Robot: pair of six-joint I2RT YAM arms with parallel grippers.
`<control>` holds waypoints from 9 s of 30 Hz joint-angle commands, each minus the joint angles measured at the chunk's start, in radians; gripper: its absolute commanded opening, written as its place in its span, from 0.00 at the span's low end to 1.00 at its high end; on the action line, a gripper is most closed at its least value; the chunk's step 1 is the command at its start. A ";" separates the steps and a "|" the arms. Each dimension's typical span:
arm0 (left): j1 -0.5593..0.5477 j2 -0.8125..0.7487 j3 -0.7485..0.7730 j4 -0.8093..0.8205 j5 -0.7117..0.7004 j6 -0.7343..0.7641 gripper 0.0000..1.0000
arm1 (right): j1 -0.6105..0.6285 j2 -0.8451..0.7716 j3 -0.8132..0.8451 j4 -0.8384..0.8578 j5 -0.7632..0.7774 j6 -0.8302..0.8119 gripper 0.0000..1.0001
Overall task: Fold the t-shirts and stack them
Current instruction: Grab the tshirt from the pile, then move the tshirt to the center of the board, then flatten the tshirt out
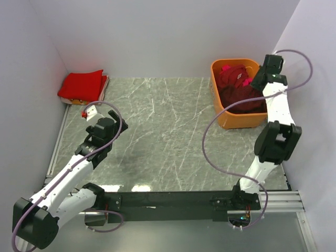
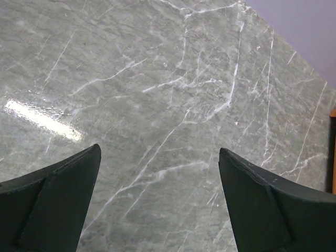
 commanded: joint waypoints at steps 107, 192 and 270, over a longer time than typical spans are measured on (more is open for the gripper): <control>0.012 0.140 -0.058 -0.172 0.402 -0.089 0.01 | 1.247 -0.244 -0.843 0.207 0.061 0.297 0.66; 0.348 0.255 0.159 -0.312 0.188 -0.203 0.99 | 0.953 -0.234 -0.503 0.213 -0.111 -0.092 0.71; 0.494 0.707 0.181 0.041 0.524 -0.092 0.61 | 0.593 -0.551 -0.798 0.427 0.225 0.176 0.00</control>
